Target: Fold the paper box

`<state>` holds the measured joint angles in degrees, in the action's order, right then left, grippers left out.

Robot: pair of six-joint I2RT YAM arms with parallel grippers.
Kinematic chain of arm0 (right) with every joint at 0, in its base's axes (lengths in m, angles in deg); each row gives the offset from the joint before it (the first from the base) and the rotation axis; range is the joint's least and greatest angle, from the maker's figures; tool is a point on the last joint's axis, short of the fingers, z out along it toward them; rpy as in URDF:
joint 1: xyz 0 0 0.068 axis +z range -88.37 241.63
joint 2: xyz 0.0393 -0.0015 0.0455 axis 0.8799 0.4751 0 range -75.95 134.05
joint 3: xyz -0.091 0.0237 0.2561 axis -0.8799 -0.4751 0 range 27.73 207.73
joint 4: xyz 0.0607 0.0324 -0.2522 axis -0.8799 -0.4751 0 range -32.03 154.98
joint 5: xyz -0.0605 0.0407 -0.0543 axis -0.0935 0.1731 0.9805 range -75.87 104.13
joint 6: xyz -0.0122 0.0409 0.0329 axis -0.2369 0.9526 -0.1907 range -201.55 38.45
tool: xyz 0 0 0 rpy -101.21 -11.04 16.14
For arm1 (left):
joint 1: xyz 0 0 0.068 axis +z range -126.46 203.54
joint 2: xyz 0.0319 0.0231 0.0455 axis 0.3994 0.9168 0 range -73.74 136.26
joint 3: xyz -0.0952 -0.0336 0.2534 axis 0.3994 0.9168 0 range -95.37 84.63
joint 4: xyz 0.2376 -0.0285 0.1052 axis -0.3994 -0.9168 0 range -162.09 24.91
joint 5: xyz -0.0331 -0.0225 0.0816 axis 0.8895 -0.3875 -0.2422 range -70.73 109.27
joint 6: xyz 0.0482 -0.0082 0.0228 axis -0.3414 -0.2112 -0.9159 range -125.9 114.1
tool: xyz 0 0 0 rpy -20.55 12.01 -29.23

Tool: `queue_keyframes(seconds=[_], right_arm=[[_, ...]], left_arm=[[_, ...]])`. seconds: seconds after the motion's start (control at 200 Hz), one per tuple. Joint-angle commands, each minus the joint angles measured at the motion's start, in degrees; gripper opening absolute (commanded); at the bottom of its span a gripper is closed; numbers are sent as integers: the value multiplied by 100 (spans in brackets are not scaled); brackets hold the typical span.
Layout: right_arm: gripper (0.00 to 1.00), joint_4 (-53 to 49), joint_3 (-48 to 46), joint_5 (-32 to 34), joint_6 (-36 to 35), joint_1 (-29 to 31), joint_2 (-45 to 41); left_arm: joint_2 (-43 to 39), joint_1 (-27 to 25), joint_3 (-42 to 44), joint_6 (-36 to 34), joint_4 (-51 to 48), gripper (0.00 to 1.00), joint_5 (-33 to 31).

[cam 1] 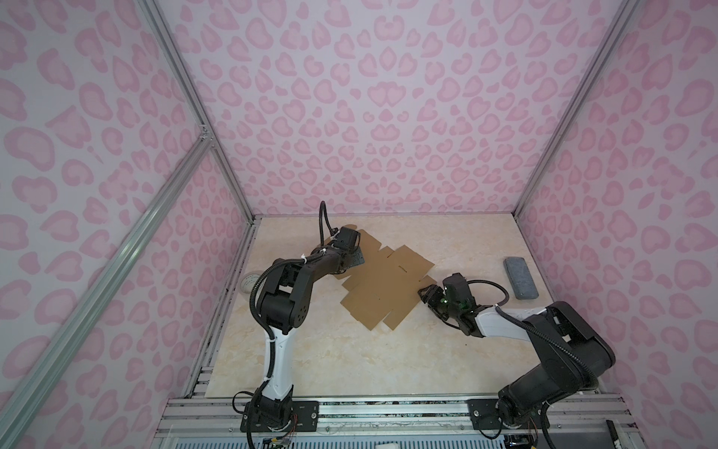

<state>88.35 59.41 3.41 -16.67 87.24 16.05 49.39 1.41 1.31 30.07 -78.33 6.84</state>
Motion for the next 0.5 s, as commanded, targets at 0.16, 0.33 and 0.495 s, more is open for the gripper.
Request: queue_keyframes(seconds=[0.16, 0.33, 0.495], right_arm=[[59, 288, 115, 39, 149, -12, 491], [59, 903, -68, 13, 349, -12, 702], [59, 1585, -184, -148, 443, -21, 853]], left_arm=[[127, 6, 106, 288, -714, 97, 786], [132, 6, 112, 278, -701, 98, 786], [141, 7, 108, 279, -686, 98, 794]])
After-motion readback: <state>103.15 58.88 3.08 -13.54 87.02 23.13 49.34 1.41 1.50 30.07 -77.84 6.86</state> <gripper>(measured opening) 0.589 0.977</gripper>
